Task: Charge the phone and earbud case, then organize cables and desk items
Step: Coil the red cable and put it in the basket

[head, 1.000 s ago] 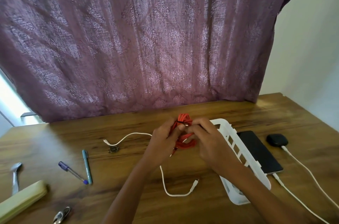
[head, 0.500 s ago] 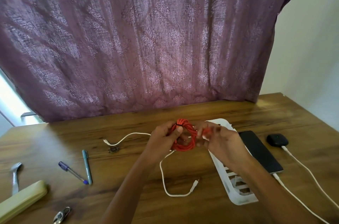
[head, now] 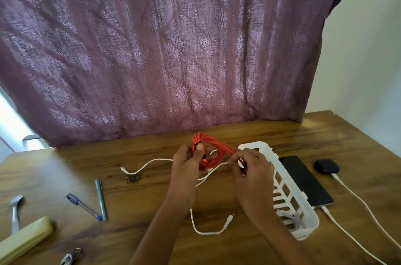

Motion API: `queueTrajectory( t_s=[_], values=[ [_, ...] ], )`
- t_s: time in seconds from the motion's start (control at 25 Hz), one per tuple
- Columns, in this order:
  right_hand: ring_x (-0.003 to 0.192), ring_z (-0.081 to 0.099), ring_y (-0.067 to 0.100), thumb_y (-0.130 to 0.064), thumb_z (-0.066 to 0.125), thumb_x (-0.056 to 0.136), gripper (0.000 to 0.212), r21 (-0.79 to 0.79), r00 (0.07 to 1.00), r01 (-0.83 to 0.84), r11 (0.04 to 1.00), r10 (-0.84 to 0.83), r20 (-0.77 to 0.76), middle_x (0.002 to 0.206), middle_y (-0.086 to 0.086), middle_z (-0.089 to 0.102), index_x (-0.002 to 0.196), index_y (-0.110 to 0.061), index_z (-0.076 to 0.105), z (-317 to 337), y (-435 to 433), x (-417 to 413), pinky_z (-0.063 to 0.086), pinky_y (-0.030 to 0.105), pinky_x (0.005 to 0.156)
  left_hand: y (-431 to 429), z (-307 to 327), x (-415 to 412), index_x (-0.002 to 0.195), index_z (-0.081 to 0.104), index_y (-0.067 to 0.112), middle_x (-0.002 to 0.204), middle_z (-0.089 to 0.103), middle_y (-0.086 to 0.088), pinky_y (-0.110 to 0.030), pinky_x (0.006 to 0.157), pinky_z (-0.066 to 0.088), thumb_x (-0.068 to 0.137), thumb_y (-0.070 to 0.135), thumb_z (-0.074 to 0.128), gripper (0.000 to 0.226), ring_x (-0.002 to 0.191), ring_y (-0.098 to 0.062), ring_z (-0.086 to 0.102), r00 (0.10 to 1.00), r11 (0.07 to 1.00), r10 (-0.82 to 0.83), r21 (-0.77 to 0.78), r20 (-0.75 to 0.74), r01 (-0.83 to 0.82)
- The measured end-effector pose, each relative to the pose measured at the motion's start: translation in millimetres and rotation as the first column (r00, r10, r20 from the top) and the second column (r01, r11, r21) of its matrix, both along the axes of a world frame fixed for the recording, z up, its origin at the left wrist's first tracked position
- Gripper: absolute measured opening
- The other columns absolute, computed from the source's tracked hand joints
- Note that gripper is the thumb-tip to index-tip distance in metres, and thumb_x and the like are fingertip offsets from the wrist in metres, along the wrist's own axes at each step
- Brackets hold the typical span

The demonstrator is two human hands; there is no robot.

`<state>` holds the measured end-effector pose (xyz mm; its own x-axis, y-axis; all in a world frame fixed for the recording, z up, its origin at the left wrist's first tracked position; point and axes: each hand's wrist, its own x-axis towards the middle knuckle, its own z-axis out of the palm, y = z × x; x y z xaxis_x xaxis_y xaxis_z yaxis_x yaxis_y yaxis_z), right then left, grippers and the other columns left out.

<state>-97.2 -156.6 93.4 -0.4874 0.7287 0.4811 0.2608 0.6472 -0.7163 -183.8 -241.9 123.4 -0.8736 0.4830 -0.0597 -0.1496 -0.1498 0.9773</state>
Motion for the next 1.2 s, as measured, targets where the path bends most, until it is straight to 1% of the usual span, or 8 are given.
queueTrajectory(
  t_s=[0.08, 0.28, 0.36, 0.48, 0.52, 0.68, 0.84, 1.2],
  values=[
    [0.095, 0.051, 0.017, -0.014, 0.061, 0.086, 0.008, -0.022, 0.999, 0.046, 0.999, -0.045, 0.028, 0.099, 0.000, 0.057, 0.093, -0.017, 0.064, -2.1, -2.9, -2.1, 0.033, 0.014, 0.071, -1.6, -1.1, 5.3, 0.101, 0.060, 0.005, 0.092, 0.070, -0.007, -0.039, 0.079, 0.053, 0.095, 0.013, 0.046, 0.018, 0.084, -0.017, 0.068, 0.994, 0.995, -0.046, 0.092, 0.094, 0.037],
    [0.074, 0.059, 0.004, -0.002, 0.053, 0.089, 0.015, -0.389, 0.987, -0.143, 0.910, 0.103, -0.122, 0.079, -0.008, 0.064, 0.089, -0.012, 0.064, 9.7, -4.9, -1.5, 0.043, 0.006, 0.063, 2.2, -3.3, 17.0, 0.107, 0.057, 0.004, 0.089, 0.070, -0.006, -0.024, 0.067, 0.056, 0.096, 0.011, 0.041, 0.021, 0.083, -0.017, 0.066, 0.980, 0.971, -0.125, 0.222, 0.157, 0.088],
    [0.080, 0.064, 0.009, -0.001, 0.050, 0.088, 0.020, -0.590, 0.964, -0.238, 0.772, 0.116, -0.237, 0.083, 0.001, 0.069, 0.086, -0.011, 0.068, 16.1, -3.7, 0.0, 0.046, 0.012, 0.066, 2.9, -3.4, 15.1, 0.107, 0.057, 0.007, 0.092, 0.070, -0.006, -0.023, 0.066, 0.056, 0.096, 0.013, 0.040, 0.021, 0.086, -0.018, 0.065, 0.984, 0.974, -0.114, 0.209, 0.138, 0.083],
    [0.092, 0.067, 0.021, -0.007, 0.051, 0.088, 0.020, -0.783, 0.865, -0.490, 0.382, 0.105, -0.490, 0.094, 0.017, 0.071, 0.091, 0.000, 0.069, 28.2, -2.3, 4.4, 0.053, 0.026, 0.079, 2.3, -3.8, 15.2, 0.106, 0.061, 0.007, 0.095, 0.070, -0.006, -0.021, 0.062, 0.053, 0.097, 0.013, 0.041, 0.023, 0.086, -0.017, 0.065, 0.992, 0.978, -0.089, 0.196, 0.094, 0.070],
    [0.093, 0.067, 0.021, -0.011, 0.055, 0.087, 0.019, -0.789, 0.863, -0.498, 0.361, 0.119, -0.491, 0.094, 0.017, 0.071, 0.093, 0.000, 0.069, 29.2, -2.5, 4.9, 0.053, 0.029, 0.083, 2.6, -3.7, 16.2, 0.104, 0.062, 0.008, 0.095, 0.071, -0.007, -0.024, 0.065, 0.054, 0.096, 0.014, 0.042, 0.023, 0.087, -0.018, 0.065, 0.995, 0.984, -0.072, 0.168, 0.066, 0.060],
    [0.085, 0.068, 0.020, -0.013, 0.069, 0.080, 0.020, -0.791, 0.930, -0.317, 0.523, 0.007, -0.368, 0.085, 0.010, 0.071, 0.097, -0.005, 0.062, 31.7, -3.1, 4.9, 0.051, 0.020, 0.069, 6.3, -9.7, 22.3, 0.098, 0.069, 0.015, 0.097, 0.072, -0.006, -0.041, 0.093, 0.049, 0.095, 0.015, 0.048, 0.021, 0.098, -0.027, 0.065, 0.993, 1.000, -0.010, -0.026, -0.115, 0.007],
    [0.078, 0.067, 0.010, -0.009, 0.070, 0.079, 0.034, -0.779, 0.934, -0.285, 0.559, -0.019, -0.356, 0.085, 0.004, 0.069, 0.104, -0.017, 0.047, 38.8, -5.7, 4.4, 0.047, 0.008, 0.054, 5.2, -16.1, 21.6, 0.099, 0.064, 0.025, 0.097, 0.070, 0.002, -0.041, 0.094, 0.048, 0.096, 0.022, 0.046, 0.019, 0.096, -0.017, 0.064, 0.983, 0.984, 0.047, -0.162, -0.180, -0.076],
    [0.073, 0.066, 0.013, 0.006, 0.065, 0.079, 0.044, -0.772, 0.795, -0.448, 0.451, -0.194, -0.575, 0.087, 0.010, 0.068, 0.114, -0.009, 0.042, 35.4, -20.6, 1.0, 0.054, 0.017, 0.063, 16.8, -12.5, 31.0, 0.089, 0.052, 0.024, 0.086, 0.061, 0.003, -0.043, 0.085, 0.049, 0.097, 0.023, 0.039, 0.016, 0.088, -0.021, 0.060, 0.968, 0.954, 0.151, -0.226, -0.202, -0.196]
  ],
)
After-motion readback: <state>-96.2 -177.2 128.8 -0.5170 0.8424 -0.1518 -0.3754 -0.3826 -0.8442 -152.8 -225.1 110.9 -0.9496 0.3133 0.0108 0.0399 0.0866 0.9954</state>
